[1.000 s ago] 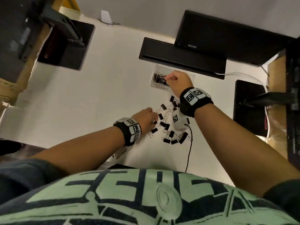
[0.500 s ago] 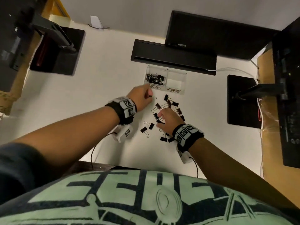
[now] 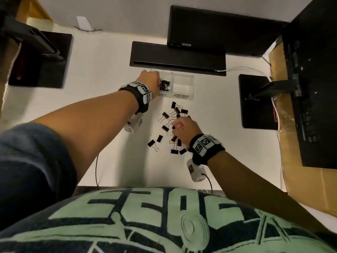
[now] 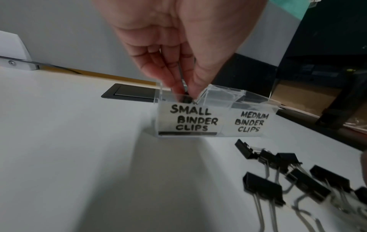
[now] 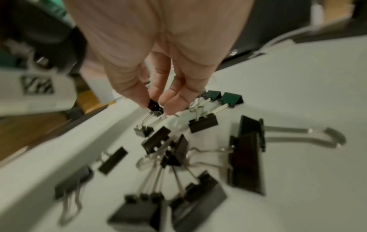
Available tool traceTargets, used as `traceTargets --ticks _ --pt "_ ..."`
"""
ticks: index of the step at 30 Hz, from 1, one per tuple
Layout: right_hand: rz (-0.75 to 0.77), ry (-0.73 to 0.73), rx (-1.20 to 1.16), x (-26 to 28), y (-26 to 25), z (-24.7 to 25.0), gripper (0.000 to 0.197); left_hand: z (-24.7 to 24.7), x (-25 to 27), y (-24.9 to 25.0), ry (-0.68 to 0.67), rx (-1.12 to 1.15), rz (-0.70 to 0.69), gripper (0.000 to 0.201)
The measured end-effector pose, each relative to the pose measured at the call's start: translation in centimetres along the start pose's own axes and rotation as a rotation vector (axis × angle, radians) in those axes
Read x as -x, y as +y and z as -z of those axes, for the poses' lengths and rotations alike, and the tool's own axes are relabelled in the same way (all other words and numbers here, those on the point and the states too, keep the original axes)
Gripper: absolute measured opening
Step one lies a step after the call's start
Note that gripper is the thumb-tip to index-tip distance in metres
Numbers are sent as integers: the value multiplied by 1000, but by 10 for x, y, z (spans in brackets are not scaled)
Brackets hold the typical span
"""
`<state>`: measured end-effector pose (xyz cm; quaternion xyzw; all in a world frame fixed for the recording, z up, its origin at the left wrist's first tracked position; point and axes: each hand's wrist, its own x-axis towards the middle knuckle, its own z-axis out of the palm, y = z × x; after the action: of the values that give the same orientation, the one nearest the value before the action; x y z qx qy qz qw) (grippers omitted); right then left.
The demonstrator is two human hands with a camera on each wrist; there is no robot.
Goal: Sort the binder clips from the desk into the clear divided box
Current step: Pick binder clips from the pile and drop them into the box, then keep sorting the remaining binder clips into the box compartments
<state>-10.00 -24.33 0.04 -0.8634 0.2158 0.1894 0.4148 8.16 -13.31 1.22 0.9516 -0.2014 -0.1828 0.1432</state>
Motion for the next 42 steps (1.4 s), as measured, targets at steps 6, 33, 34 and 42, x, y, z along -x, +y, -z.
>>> traceTargets --ticks 6,33,34,42 --pt "-182 111 -463 -5 25 26 18 -7 18 0 106 13 -101 22" --pt "-92 99 97 -41 26 29 20 -53 79 3 -256 4 -220 23" --pt "-84 102 73 -41 26 29 20 -53 80 4 -251 11 -224 22" --pt "-59 65 -110 -44 20 43 19 -61 79 2 -252 -29 -146 17"
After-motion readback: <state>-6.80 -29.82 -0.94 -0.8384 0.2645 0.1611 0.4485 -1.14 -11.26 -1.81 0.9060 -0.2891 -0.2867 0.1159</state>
